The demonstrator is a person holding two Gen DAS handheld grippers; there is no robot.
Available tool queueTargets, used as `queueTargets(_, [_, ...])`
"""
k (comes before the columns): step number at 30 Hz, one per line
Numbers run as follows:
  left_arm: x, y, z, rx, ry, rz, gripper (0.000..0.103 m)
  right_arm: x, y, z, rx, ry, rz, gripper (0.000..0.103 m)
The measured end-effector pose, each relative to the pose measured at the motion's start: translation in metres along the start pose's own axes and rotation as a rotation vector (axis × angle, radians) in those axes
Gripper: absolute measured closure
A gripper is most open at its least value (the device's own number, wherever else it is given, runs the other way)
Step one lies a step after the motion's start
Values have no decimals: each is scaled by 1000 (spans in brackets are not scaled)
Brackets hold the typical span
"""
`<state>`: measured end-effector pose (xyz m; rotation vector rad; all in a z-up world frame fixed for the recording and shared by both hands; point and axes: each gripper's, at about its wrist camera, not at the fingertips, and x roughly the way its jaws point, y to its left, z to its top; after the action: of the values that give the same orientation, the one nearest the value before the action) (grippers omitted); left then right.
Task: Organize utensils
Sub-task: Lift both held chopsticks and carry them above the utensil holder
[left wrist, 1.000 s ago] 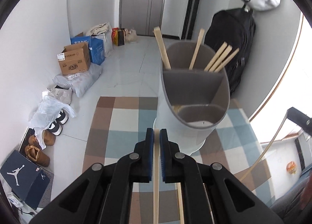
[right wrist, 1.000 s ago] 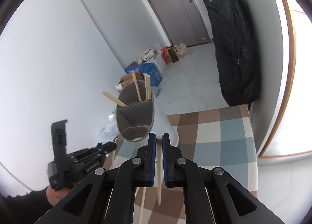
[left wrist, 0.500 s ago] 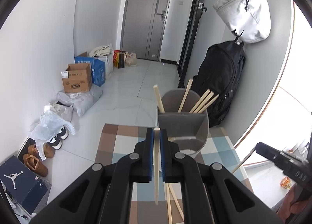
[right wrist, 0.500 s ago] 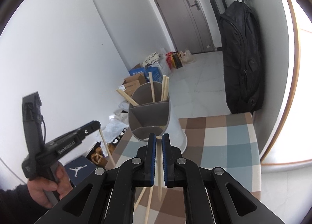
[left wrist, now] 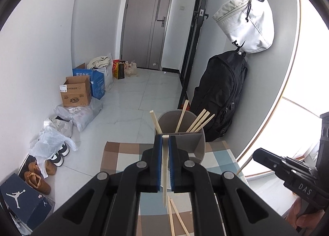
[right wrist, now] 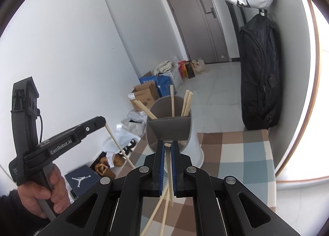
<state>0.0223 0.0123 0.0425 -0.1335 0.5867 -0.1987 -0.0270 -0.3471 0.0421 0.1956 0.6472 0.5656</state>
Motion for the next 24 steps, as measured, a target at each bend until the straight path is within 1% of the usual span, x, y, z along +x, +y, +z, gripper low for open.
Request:
queueTargets(4, [-9,-6,19,16,2,1,101,-9,3,22,6,-24,11,98])
queueTargets(10, [-22,-13,55,6,-24,-25,101,-22,7,58,8,-59,18,98])
queueTargets(16, [-19,-15,87,-3,-41,-25,101,-25,7,99,-6,-81,20,98])
queueTargets(24, [-1,-9,117,-28,-37,-38,101,-16,8,150,-34,-121,15,98])
